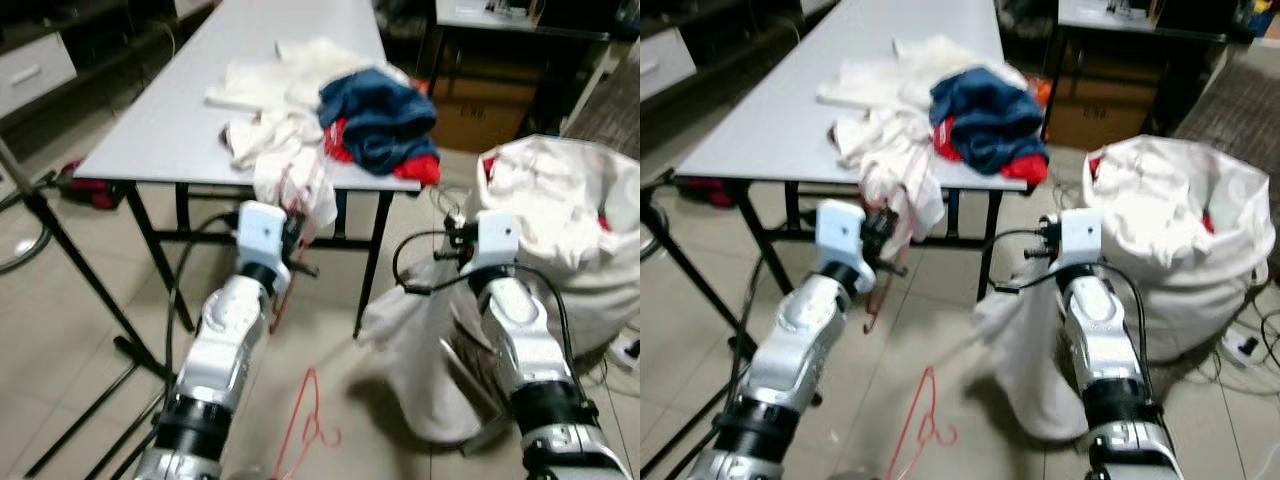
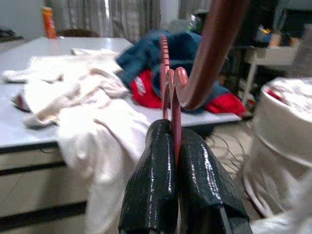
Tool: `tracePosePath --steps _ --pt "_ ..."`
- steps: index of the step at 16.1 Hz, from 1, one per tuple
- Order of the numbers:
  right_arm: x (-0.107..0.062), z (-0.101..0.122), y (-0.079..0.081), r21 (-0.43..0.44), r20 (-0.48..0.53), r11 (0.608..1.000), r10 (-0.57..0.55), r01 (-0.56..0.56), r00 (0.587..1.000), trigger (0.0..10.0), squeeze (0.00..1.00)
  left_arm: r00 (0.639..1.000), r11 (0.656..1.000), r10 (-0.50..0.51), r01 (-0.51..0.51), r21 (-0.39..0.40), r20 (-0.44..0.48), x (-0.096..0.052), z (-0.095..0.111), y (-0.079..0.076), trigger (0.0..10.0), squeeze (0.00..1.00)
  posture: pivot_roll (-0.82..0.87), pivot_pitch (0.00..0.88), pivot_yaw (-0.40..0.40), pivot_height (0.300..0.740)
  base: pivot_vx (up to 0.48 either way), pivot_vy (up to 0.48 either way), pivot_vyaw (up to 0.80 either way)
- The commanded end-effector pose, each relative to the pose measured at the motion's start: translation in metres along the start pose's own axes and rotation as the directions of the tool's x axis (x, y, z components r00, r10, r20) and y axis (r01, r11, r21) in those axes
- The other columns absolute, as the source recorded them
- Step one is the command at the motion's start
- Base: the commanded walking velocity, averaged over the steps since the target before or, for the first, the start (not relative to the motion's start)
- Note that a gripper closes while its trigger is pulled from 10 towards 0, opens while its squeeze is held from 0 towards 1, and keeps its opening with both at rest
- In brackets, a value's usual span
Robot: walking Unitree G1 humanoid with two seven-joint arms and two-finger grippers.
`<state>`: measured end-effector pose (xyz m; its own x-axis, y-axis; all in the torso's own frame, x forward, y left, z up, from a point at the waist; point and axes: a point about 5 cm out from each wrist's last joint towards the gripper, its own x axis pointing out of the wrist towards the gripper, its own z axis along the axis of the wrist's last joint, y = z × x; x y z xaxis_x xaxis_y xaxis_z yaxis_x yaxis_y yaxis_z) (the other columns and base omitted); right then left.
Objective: Hang hanger
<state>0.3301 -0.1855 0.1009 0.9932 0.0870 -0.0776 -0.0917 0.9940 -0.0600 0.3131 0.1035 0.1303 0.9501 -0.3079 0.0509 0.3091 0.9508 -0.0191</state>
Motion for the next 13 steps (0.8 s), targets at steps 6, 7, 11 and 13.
tracePosePath --steps 6,7,11,13 --pt "0.006 0.013 0.013 -0.019 0.05 0.999 0.047 -0.046 0.998 10.0 0.0 0.999 0.999 0.033 -0.033 0.001 0.019 -0.001 0.005 0.007 10.0 0.0 0.01 0.0 -0.019 0.74 0.374 0.299 0.0" --pt "0.006 0.013 0.011 -0.016 0.051 0.999 0.038 -0.038 0.998 10.0 0.0 0.999 1.0 0.03 -0.031 0.003 0.02 -0.001 0.006 0.007 10.0 0.0 0.01 0.0 -0.019 0.74 0.405 0.255 0.0" --pt "0.007 0.02 0.014 -0.024 0.059 0.997 0.068 -0.067 0.996 10.0 0.0 0.999 0.999 0.04 -0.039 -0.011 0.023 0.0 0.007 0.008 10.0 0.0 0.01 0.0 -0.017 0.74 0.403 0.259 0.0" --pt "0.01 0.038 0.014 -0.023 0.081 0.993 0.114 -0.112 0.99 10.0 0.0 0.999 0.999 0.041 -0.04 -0.013 0.029 0.0 0.009 0.006 10.0 0.0 0.01 0.0 -0.013 0.74 0.39 0.277 0.0"
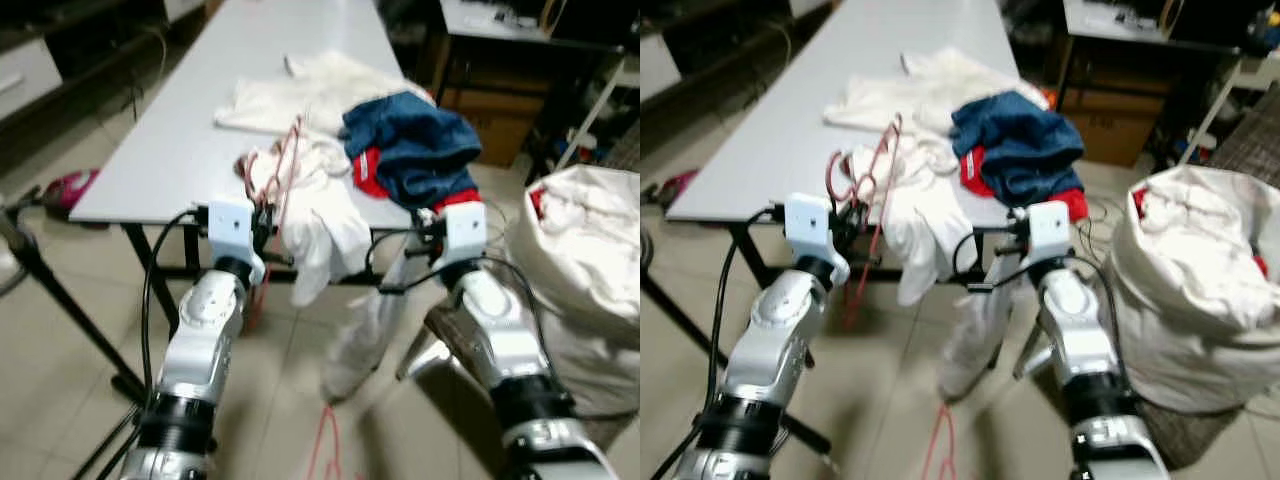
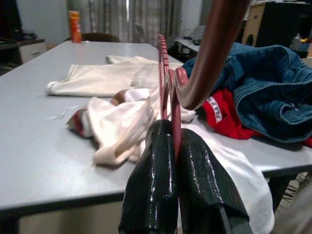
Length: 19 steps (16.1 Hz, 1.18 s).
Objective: Hang hanger
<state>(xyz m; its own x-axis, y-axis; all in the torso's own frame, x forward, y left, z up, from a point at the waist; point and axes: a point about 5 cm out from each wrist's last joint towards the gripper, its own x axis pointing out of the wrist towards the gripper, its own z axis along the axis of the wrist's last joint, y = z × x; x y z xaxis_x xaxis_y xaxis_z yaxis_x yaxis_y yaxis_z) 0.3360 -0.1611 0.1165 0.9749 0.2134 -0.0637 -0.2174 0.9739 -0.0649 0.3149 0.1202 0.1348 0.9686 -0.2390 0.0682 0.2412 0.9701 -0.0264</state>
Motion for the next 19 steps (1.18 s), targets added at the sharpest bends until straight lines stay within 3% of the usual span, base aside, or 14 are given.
tracePosePath --steps 1,3,4,5,6,9,10,12,19 --pt "0.004 0.035 -0.013 -0.02 0.082 1.0 0.014 -0.012 0.997 10.0 0.0 0.999 0.999 -0.033 0.033 -0.006 0.016 0.003 0.005 -0.011 10.0 0.0 0.01 0.0 -0.013 0.74 0.386 0.281 0.0" --pt "0.005 0.045 -0.015 -0.029 0.097 0.999 0.031 -0.028 0.995 10.0 0.0 0.999 0.999 -0.035 0.035 -0.003 0.02 0.003 0.006 -0.011 10.0 0.0 0.01 0.0 -0.013 0.74 0.386 0.281 0.0" --pt "0.009 0.068 -0.027 -0.052 0.128 0.998 0.034 -0.027 0.991 10.0 0.0 0.999 0.999 -0.037 0.037 -0.001 0.024 0.004 0.007 -0.012 10.0 0.0 0.01 0.0 -0.015 0.74 0.412 0.24 0.0" --pt "0.016 0.117 -0.055 -0.072 0.201 0.997 -0.012 0.026 0.98 10.0 0.0 0.999 0.999 -0.037 0.037 0.0 0.031 0.005 0.009 -0.013 10.0 0.0 0.0 0.0 -0.016 0.74 0.446 0.0 0.0" --pt "0.02 0.149 -0.07 -0.086 0.247 0.994 -0.043 0.066 0.968 10.0 0.0 0.999 0.999 -0.041 0.041 -0.001 0.033 0.006 0.009 -0.015 10.0 0.0 0.0 0.0 -0.017 0.74 0.45 0.0 0.0" --pt "0.024 0.185 -0.084 -0.145 0.295 0.984 -0.057 0.103 0.954 10.0 0.0 0.998 0.999 -0.049 0.049 -0.003 0.032 0.007 0.009 -0.019 10.0 0.0 0.0 0.0 -0.017 0.74 0.453 0.0 0.0" --pt "0.024 0.211 -0.097 -0.176 0.336 0.971 -0.094 0.161 0.937 10.0 0.0 0.998 0.998 -0.06 0.059 0.022 0.025 0.009 0.009 -0.025 10.0 0.0 0.02 0.0 -0.04 0.74 0.0 0.0 0.0" --pt "0.025 0.215 -0.101 -0.176 0.346 0.968 -0.112 0.181 0.932 10.0 0.0 0.999 0.999 -0.044 0.043 0.024 0.025 0.011 0.01 -0.027 10.0 0.0 0.02 0.0 -0.044 0.74 0.0 0.0 0.0" --pt "0.038 0.184 -0.091 -0.124 0.323 0.976 -0.133 0.181 0.937 10.0 0.0 0.999 0.999 -0.031 0.031 0.015 0.012 0.013 0.01 -0.028 10.0 0.0 0.02 0.0 -0.031 0.74 0.235 -0.246 0.19"
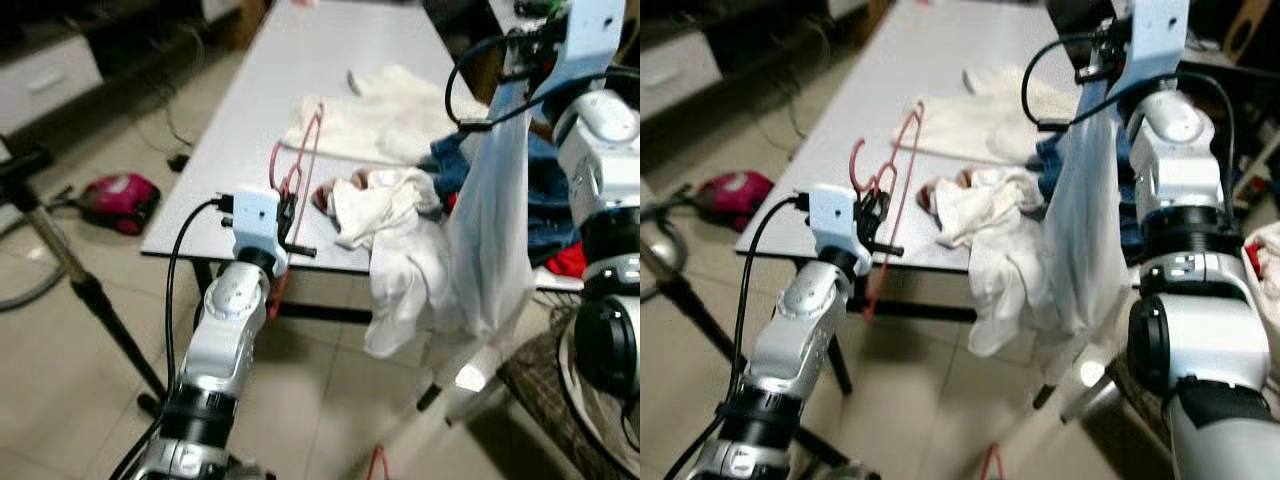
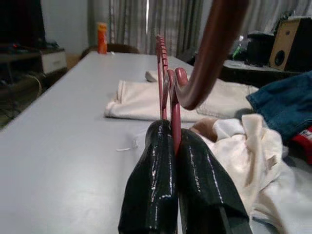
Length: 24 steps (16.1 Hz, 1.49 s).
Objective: Hang hanger
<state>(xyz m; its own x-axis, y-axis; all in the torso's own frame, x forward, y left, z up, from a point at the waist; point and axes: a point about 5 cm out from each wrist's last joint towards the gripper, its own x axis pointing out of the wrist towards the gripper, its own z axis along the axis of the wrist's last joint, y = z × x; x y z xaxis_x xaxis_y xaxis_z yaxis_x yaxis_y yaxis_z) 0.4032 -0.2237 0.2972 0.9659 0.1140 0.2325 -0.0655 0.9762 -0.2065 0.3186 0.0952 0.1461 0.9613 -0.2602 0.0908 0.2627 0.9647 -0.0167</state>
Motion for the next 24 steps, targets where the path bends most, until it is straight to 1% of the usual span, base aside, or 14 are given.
tracePosePath --steps 1,3,5,8,10,11,13,15,17,18,20,21,23,24 --pt "-0.001 0.005 -0.005 0.003 0.037 1.0 -0.031 0.031 0.999 10.0 0.0 1.0 1.0 -0.008 0.009 0.007 -0.011 0.002 0.0 -0.004 10.0 0.0 0.02 0.0 -0.028 0.74 0.368 -0.304 0.44" --pt "-0.002 0.004 -0.008 -0.006 0.04 0.998 -0.059 0.06 0.997 10.0 0.0 1.0 1.0 -0.021 0.021 -0.003 -0.015 0.003 -0.001 -0.006 10.0 0.0 0.02 0.0 -0.027 0.74 0.351 -0.146 0.23" --pt "-0.002 0.001 -0.009 -0.017 0.043 0.998 -0.064 0.065 0.997 10.0 0.0 0.999 0.999 -0.039 0.039 -0.005 -0.02 0.002 -0.002 -0.009 10.0 0.0 0.02 0.0 -0.029 0.74 0.0 0.0 0.0" --pt "-0.004 -0.008 -0.004 -0.022 0.032 0.998 -0.066 0.067 0.997 10.0 0.0 0.999 0.999 -0.034 0.034 0.012 -0.031 0.001 -0.005 -0.008 10.0 0.0 0.02 0.0 -0.027 0.74 0.0 0.0 0.0" --pt "-0.004 -0.007 -0.001 -0.04 0.044 0.997 -0.057 0.059 0.997 10.0 0.0 0.999 0.999 -0.038 0.039 0.031 -0.031 0.001 -0.005 -0.007 10.0 0.0 0.02 0.0 -0.028 0.74 0.0 0.0 0.0" --pt "-0.004 -0.005 -0.002 -0.042 0.052 0.997 -0.057 0.059 0.997 10.0 0.0 0.998 0.998 -0.046 0.047 0.036 -0.03 0.001 -0.005 -0.008 10.0 0.0 0.02 0.0 -0.028 0.74 0.0 0.0 0.0" --pt "-0.003 0.0 -0.005 -0.044 0.069 0.997 -0.064 0.067 0.996 10.0 0.0 0.998 0.998 -0.06 0.06 0.006 -0.016 0.001 -0.002 -0.01 10.0 0.0 0.02 0.0 -0.028 0.74 0.0 0.0 0.0" --pt "-0.002 0.008 -0.009 -0.067 0.088 0.995 -0.063 0.069 0.994 10.0 0.0 0.998 0.998 -0.064 0.064 0.02 -0.003 0.001 0.0 -0.012 10.0 0.0 0.02 0.0 -0.028 0.74 0.0 0.0 0.0" --pt "0.003 0.029 -0.017 -0.106 0.123 0.992 -0.059 0.072 0.991 10.0 0.0 0.998 0.997 -0.07 0.07 0.026 -0.001 0.001 0.001 -0.014 10.0 0.0 0.02 0.0 -0.022 0.74 0.0 0.0 0.0" --pt "0.005 0.037 -0.022 -0.106 0.123 0.992 -0.062 0.075 0.99 10.0 0.0 0.997 0.997 -0.075 0.075 0.028 -0.001 0.001 0.001 -0.015 10.0 0.0 0.01 0.0 -0.024 0.74 0.0 0.0 0.0" --pt "0.007 0.041 -0.03 -0.07 0.105 0.993 -0.083 0.091 0.991 10.0 0.0 0.997 0.997 -0.076 0.076 0.025 -0.003 0.001 0.0 -0.016 10.0 0.0 0.02 0.0 -0.034 0.74 0.0 0.0 0.0" --pt "0.007 0.034 -0.028 -0.008 0.084 0.996 -0.083 0.084 0.993 10.0 0.0 0.997 0.997 -0.075 0.075 0.021 -0.005 0.001 -0.001 -0.016 10.0 0.0 0.02 0.0 -0.034 0.74 0.0 0.0 0.0" --pt "0.002 0.008 -0.014 0.045 0.039 0.996 -0.076 0.074 0.996 10.0 0.0 0.996 0.996 -0.087 0.087 0.024 0.009 -0.001 0.0 -0.017 10.0 0.0 0.03 0.0 -0.037 0.74 0.0 0.0 0.0" --pt "0.002 0.005 -0.013 0.053 0.036 0.996 -0.08 0.078 0.996 10.0 0.0 0.996 0.996 -0.091 0.091 0.023 0.016 -0.002 0.001 -0.017 10.0 0.0 0.03 0.0 -0.037 0.74 0.0 0.0 0.0"
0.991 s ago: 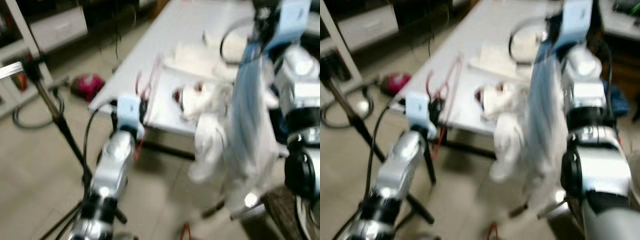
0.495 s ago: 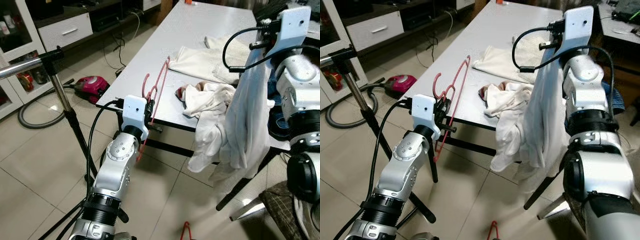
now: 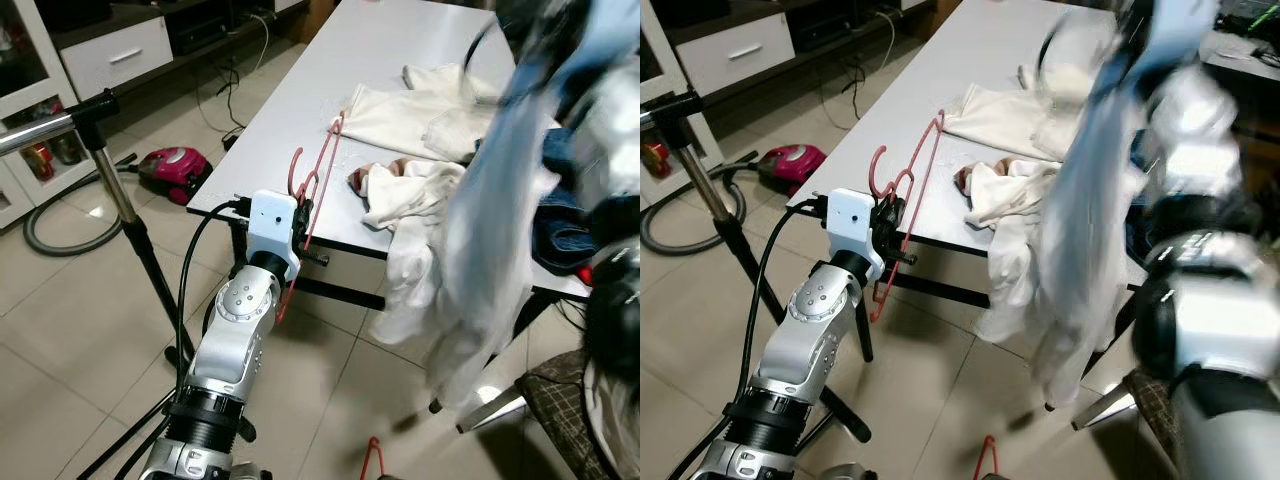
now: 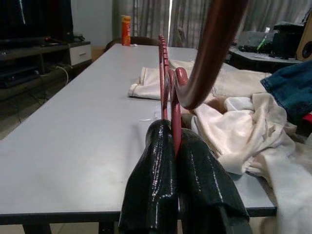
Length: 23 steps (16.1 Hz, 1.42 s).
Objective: Hang hanger
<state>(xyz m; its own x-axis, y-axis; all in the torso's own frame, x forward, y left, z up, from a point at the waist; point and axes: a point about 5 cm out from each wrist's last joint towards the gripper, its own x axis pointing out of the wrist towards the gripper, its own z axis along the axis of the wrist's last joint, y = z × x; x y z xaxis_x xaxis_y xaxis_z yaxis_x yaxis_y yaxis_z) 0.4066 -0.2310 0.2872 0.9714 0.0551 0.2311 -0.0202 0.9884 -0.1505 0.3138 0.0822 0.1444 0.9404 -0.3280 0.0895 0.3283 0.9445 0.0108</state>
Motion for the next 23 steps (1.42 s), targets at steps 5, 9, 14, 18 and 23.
tracePosePath --steps 5,9,14,18,23 --pt "0.007 0.069 -0.028 -0.06 0.193 0.993 -0.085 0.099 0.978 10.0 0.0 0.999 0.999 -0.039 0.04 -0.015 0.034 0.003 0.008 -0.009 10.0 0.0 0.01 0.0 -0.022 0.74 0.48 0.0 0.0" --pt "0.01 0.122 -0.037 -0.146 0.29 0.981 -0.082 0.129 0.954 10.0 0.0 0.997 0.999 -0.037 0.038 -0.004 0.065 0.006 0.014 -0.015 10.0 0.0 0.0 0.0 -0.026 0.74 0.48 0.0 0.0" --pt "0.011 0.165 -0.043 -0.23 0.337 0.957 -0.092 0.176 0.937 10.0 0.0 0.996 1.0 -0.028 0.027 0.005 0.09 0.007 0.019 -0.016 10.0 0.0 0.01 0.0 -0.03 0.74 0.477 0.0 0.0" --pt "0.003 0.206 -0.054 -0.268 0.399 0.917 -0.174 0.296 0.9 10.0 0.0 0.993 1.0 -0.007 0.009 -0.013 0.114 0.008 0.024 -0.017 10.0 0.0 0.02 0.0 -0.031 0.74 0.441 0.0 0.0" --pt "0.005 0.204 -0.053 -0.534 0.406 0.716 -0.249 0.449 0.879 10.0 0.0 0.986 0.998 -0.028 0.019 0.056 0.161 0.004 0.031 -0.024 10.0 0.0 0.06 0.0 -0.062 0.74 0.0 0.0 0.0"
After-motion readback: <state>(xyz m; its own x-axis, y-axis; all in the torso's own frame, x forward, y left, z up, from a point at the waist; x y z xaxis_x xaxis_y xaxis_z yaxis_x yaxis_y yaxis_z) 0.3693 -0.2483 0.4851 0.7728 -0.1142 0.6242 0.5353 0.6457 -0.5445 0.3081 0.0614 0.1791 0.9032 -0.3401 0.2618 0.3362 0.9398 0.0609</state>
